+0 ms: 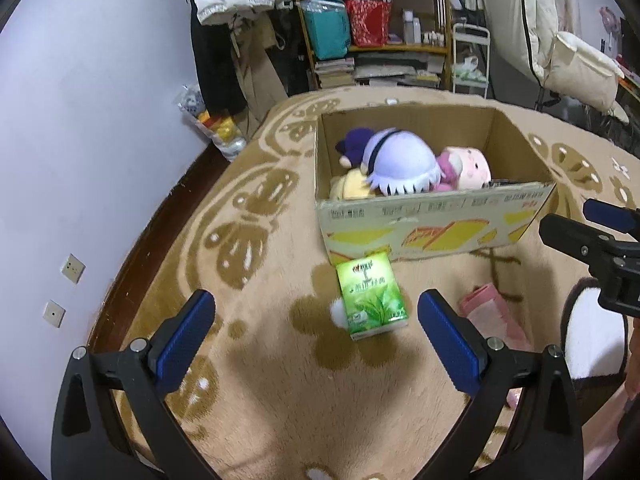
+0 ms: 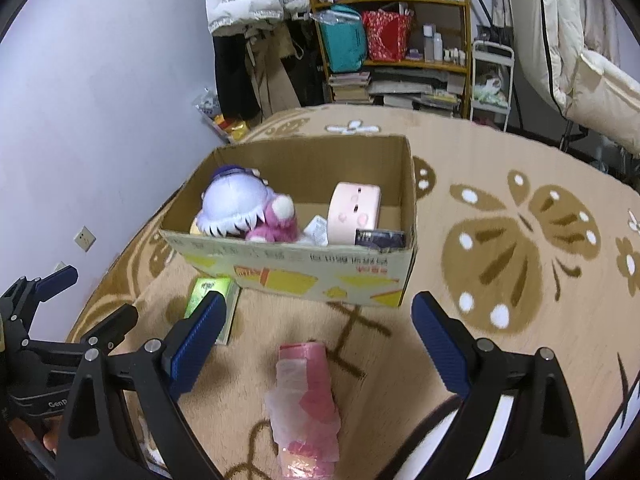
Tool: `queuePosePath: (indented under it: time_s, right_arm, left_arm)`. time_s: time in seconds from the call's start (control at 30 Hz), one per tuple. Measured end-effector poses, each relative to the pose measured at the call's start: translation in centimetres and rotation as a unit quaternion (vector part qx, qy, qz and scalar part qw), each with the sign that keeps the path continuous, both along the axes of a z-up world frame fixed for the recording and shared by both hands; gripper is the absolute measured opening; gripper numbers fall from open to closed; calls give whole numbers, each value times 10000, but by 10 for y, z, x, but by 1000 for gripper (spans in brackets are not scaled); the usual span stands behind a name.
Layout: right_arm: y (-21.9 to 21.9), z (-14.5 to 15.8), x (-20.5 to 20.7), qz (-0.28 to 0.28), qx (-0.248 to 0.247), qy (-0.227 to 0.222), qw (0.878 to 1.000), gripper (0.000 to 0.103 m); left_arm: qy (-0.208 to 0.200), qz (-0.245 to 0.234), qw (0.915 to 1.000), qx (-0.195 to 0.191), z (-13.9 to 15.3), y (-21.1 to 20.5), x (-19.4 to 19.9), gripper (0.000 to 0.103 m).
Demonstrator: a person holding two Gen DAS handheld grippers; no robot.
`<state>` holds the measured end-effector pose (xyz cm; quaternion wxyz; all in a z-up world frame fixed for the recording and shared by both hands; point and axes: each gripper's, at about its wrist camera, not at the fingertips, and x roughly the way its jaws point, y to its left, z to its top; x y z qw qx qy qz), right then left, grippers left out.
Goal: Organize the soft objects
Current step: 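Move the left tool to the green tissue pack while the right tool approaches the pink wrapped roll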
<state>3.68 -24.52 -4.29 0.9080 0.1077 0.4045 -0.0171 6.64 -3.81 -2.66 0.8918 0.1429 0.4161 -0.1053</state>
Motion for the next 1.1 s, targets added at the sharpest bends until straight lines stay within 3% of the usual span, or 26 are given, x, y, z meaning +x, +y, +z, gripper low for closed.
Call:
queuePosePath:
  time_s: [0.7, 0.9, 1.03, 1.1]
  right_arm:
    - [2, -53, 28, 110, 230, 750, 9969, 98]
    - [5, -70, 36, 199, 362, 1027, 9939, 88]
    - [7, -80, 40, 287, 390, 1254, 9909, 73]
    - [6, -86, 41, 306, 440, 1378, 9890, 72]
  left_arm:
    - [684, -48, 9976, 103, -46, -8, 22, 101]
    - [784, -134, 9968, 64, -54, -14, 29, 101]
    - [879, -166, 9960, 67, -61, -17, 34, 101]
    - [912, -182, 9956, 70, -64, -19, 37, 101]
